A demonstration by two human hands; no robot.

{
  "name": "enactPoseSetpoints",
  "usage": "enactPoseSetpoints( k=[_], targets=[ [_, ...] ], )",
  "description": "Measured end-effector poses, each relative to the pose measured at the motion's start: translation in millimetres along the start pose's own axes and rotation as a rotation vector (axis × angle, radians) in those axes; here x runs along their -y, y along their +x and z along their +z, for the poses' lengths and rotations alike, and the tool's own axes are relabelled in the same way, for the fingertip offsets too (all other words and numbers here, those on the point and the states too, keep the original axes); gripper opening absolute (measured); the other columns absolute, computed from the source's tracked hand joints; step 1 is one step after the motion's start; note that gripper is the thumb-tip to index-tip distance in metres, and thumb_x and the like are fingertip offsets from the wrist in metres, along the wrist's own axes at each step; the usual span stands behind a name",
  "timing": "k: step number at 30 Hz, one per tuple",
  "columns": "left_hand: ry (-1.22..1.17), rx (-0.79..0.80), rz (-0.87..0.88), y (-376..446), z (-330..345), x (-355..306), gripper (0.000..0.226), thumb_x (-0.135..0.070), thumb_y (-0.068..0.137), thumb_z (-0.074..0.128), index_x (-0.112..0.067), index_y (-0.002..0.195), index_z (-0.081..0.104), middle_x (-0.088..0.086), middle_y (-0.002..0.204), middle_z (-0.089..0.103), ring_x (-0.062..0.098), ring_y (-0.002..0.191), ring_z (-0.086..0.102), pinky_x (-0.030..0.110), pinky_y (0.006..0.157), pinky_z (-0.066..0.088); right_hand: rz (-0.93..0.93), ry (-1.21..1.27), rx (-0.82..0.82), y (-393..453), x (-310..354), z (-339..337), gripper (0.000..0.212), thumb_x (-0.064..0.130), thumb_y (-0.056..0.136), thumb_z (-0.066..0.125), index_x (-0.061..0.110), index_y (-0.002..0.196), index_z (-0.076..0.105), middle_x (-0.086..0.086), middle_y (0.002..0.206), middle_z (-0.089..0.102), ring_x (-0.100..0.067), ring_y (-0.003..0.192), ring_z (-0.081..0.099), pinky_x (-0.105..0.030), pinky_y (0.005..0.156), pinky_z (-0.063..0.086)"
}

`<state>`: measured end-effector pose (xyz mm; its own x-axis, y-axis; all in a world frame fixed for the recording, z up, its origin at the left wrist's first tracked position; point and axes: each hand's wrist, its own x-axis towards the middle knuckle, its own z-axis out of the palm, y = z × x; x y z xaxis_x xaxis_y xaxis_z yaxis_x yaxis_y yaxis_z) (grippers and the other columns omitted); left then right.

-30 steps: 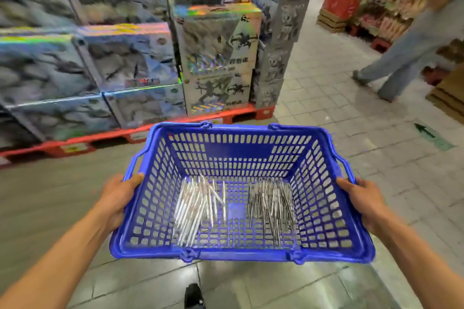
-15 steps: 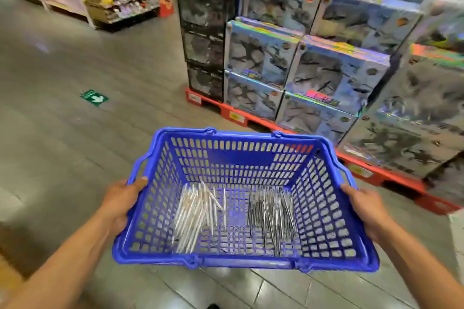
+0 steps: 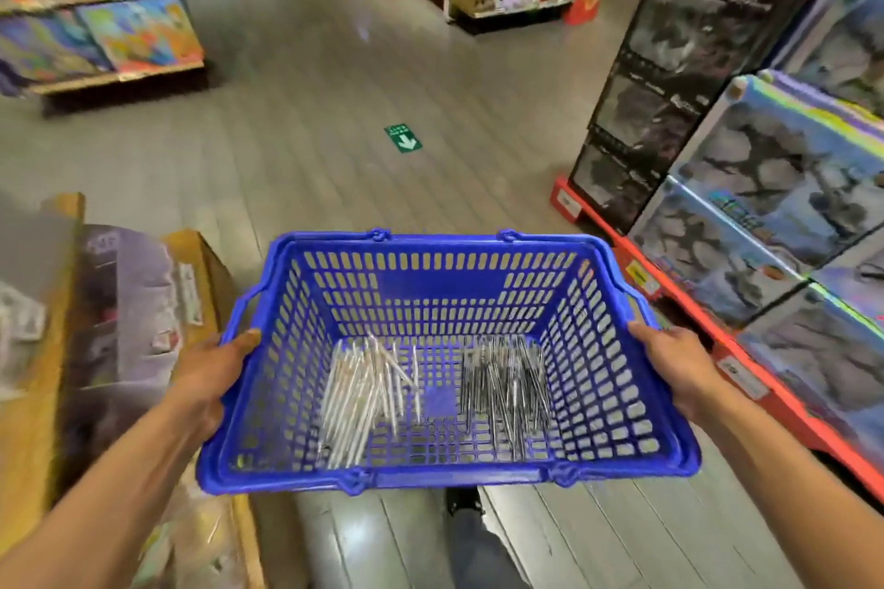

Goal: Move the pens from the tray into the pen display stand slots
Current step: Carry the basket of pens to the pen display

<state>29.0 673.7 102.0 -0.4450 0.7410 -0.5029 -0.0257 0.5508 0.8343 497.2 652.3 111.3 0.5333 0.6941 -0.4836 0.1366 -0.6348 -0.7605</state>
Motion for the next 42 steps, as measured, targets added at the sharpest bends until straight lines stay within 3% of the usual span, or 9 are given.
enactPoseSetpoints(
  k=[2,6,12,17,21,28,34,38,42],
  targets=[
    [-0.037,-0.038,-0.028,15.1,-8.2,-5.3,0.012,-0.017,0.096,0.061,-0.007,0.096,0.067,0.005,0.054,0.068,0.019,0.041,0.062,0.033,0.049,0.055,-0.008,-0.019,0.063,21.7,27.3,27.9,0.030,0.028,0.091,0.063,-0.002,0.094,0.066,-0.020,0.081,0.073,-0.037,0.075,0.071,-0.057,0.077,0.057],
    [-0.120,-0.103,-0.089,49.4,-8.5,-21.5,0.014,-0.017,0.097,0.058,-0.008,0.089,0.065,0.006,0.052,0.068,0.020,0.038,0.062,0.034,0.038,0.054,-0.028,-0.058,0.191,74.8,76.4,77.5,0.033,0.028,0.092,0.061,-0.003,0.100,0.065,-0.023,0.086,0.073,-0.040,0.080,0.071,-0.060,0.078,0.056],
    [-0.177,-0.257,-0.140,95.9,16.2,-59.8,0.018,-0.017,0.095,0.063,-0.008,0.080,0.061,0.006,0.046,0.065,0.020,0.033,0.059,0.033,0.029,0.047,-0.064,-0.113,0.313,151.6,160.6,137.8,0.034,0.028,0.094,0.060,-0.005,0.104,0.064,-0.024,0.088,0.072,-0.040,0.081,0.071,-0.060,0.078,0.056],
    [-0.226,-0.341,-0.147,129.0,30.6,-91.7,0.016,-0.018,0.093,0.066,-0.003,0.089,0.062,0.004,0.048,0.066,0.018,0.036,0.061,0.032,0.039,0.053,-0.105,-0.120,0.421,194.0,231.8,176.9,0.023,0.028,0.097,0.058,0.005,0.093,0.060,-0.021,0.084,0.074,-0.040,0.078,0.071,-0.051,0.071,0.059],
    [-0.240,-0.384,-0.161,164.4,34.6,-121.8,0.020,-0.021,0.093,0.067,-0.009,0.080,0.057,0.003,0.047,0.066,0.019,0.035,0.061,0.027,0.030,0.046,-0.126,-0.156,0.490,226.0,278.6,213.4,0.025,0.029,0.098,0.056,0.004,0.101,0.057,-0.018,0.081,0.074,-0.036,0.072,0.072,-0.041,0.059,0.059],
    [-0.239,-0.381,-0.213,261.7,30.7,-176.6,0.023,-0.023,0.092,0.067,-0.004,0.084,0.059,0.010,0.051,0.067,0.026,0.038,0.063,0.031,0.035,0.050,-0.139,-0.191,0.482,281.3,347.9,300.9,0.029,0.034,0.095,0.059,0.006,0.102,0.055,-0.016,0.078,0.074,-0.036,0.070,0.073,-0.048,0.069,0.059],
    [-0.237,-0.321,-0.206,357.2,23.2,-237.1,0.024,-0.020,0.096,0.062,-0.003,0.079,0.057,0.011,0.048,0.065,0.024,0.033,0.060,0.031,0.028,0.046,-0.151,-0.196,0.457,320.3,414.1,373.3,0.030,0.034,0.095,0.058,0.005,0.103,0.058,-0.015,0.076,0.074,-0.035,0.067,0.073,-0.040,0.060,0.058],
    [-0.217,-0.314,-0.190,410.8,16.2,-277.5,0.022,-0.022,0.096,0.061,-0.003,0.085,0.059,0.015,0.061,0.070,0.032,0.052,0.066,0.032,0.045,0.053,-0.168,-0.188,0.442,341.4,459.4,415.4,0.031,0.035,0.095,0.059,0.005,0.102,0.058,-0.013,0.073,0.074,-0.032,0.064,0.073,-0.034,0.054,0.056],
    [-0.203,-0.340,-0.180,469.2,7.9,-311.2,0.022,-0.025,0.095,0.063,-0.004,0.089,0.058,0.023,0.081,0.070,0.038,0.070,0.067,0.037,0.058,0.052,-0.172,-0.186,0.448,369.7,500.1,460.0,0.034,0.038,0.094,0.060,0.006,0.104,0.056,-0.012,0.074,0.074,-0.032,0.065,0.073,-0.040,0.065,0.058]
  ],
)
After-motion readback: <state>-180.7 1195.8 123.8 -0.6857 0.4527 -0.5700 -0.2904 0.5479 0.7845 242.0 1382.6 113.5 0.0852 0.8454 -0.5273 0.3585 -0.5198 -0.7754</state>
